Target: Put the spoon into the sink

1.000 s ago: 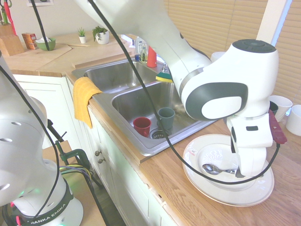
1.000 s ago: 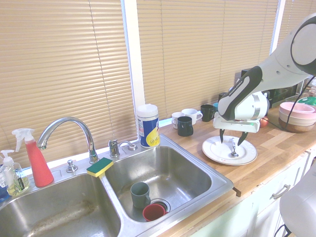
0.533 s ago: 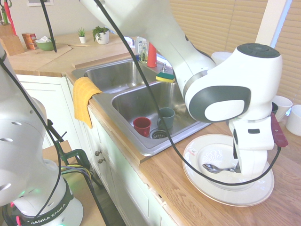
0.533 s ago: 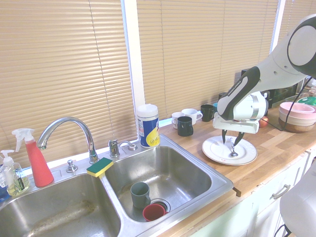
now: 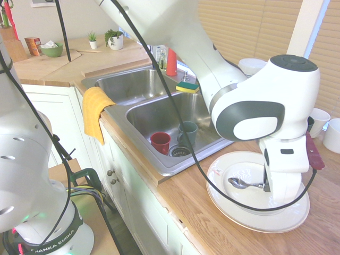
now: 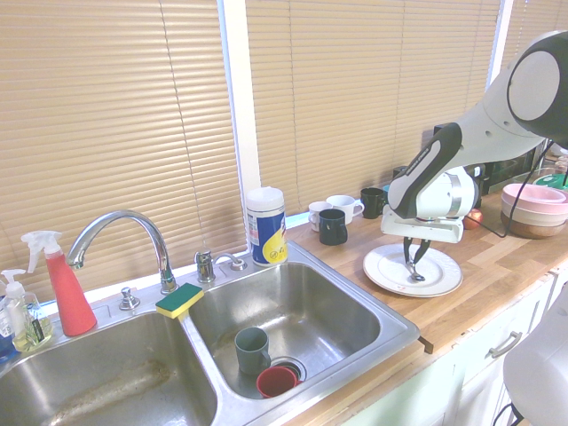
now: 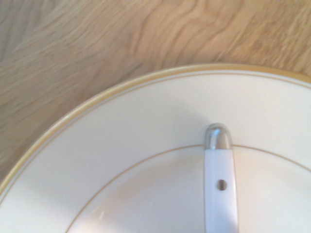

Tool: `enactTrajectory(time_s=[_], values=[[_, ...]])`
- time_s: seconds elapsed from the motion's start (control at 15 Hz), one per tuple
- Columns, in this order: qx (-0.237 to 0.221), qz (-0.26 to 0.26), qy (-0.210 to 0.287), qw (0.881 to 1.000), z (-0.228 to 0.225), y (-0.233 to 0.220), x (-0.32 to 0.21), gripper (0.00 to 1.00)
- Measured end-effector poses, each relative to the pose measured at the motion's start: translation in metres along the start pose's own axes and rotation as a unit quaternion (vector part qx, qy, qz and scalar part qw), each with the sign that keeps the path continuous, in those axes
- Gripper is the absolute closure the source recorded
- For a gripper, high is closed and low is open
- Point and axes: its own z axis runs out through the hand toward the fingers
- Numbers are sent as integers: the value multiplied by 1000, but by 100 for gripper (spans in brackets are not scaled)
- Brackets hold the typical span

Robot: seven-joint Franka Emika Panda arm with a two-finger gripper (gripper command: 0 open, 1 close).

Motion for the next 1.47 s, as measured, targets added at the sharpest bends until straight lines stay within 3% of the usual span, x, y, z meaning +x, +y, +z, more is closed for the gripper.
enactTrajectory(time_s=[0.6, 1.0, 1.13, 1.47], values=[[6, 7, 3, 1000, -7, 2, 6, 100], [51, -7, 23, 998, -66, -4, 1, 100], [64, -32, 39, 997, -87, -15, -30, 100], [76, -113, 85, 987, -131, -33, -163, 100]])
